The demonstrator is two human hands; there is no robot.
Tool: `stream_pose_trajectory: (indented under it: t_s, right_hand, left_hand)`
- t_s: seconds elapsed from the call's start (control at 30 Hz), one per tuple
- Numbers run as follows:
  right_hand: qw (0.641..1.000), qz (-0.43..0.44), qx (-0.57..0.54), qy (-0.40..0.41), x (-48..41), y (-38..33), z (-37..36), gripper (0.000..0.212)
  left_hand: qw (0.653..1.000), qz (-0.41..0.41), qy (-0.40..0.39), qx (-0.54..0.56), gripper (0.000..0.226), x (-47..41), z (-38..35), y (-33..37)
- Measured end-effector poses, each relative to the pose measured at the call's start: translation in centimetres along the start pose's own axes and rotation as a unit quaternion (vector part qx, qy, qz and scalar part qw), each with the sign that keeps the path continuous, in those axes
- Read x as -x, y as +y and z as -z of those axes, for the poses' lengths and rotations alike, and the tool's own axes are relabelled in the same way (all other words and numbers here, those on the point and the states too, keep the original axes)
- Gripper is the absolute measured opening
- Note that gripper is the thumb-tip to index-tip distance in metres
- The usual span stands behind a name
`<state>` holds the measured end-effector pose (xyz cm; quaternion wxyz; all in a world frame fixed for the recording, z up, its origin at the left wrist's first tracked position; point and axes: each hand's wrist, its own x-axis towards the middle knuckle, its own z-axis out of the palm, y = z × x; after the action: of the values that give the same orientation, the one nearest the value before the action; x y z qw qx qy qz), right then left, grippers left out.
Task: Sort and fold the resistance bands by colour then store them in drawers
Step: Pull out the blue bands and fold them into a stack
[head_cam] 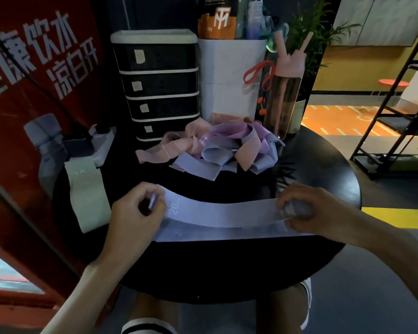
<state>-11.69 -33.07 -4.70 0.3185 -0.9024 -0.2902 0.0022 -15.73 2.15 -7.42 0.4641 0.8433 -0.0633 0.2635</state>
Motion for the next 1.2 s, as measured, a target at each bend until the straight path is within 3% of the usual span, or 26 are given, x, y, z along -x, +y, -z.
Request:
stream_pose_trajectory:
  t_s: [0.33, 0.47, 0.57, 0.73, 0.97, 1.2]
  right_hand:
    - [0.999, -0.009, 0.031, -0.016, 1.7, 0.5, -0.1, 0.031]
    - [0.998, -0.023, 0.063, -0.015, 2.4, 1.2, -0.3, 0.033]
    - [0.997, -0.053, 0.054, -0.029, 3.1, 1.7, -0.1, 0.038]
    - [0.998, -0.032, 0.061, -0.003, 3.6, 2.3, -0.4, 0.029]
    - [0.997, -0.023, 0.064, 0.035, 3.3, 2.7, -0.9, 0.023]
    - [0.996, -0.01, 0.082, 0.034, 2.0, 3.2, -1.0, 0.027]
  left_hand:
    - [0.994, -0.037, -0.085, -0.061, 0.022, 1.6, 0.3, -1.0]
    - [0.987, -0.056, -0.12, -0.089, 0.01, 1.4, 0.3, -1.4]
    - [0.981, -0.084, -0.144, -0.101, 0.021, 1.3, 0.4, -1.8]
    - [0.959, -0.09, -0.249, -0.1, 0.043, 1.0, 1.3, -3.2]
    - [0.961, -0.088, -0.253, -0.062, 0.051, -0.4, 1.1, -3.8]
    - [0.959, -0.083, -0.261, -0.07, 0.039, -1.9, 0.7, -4.9]
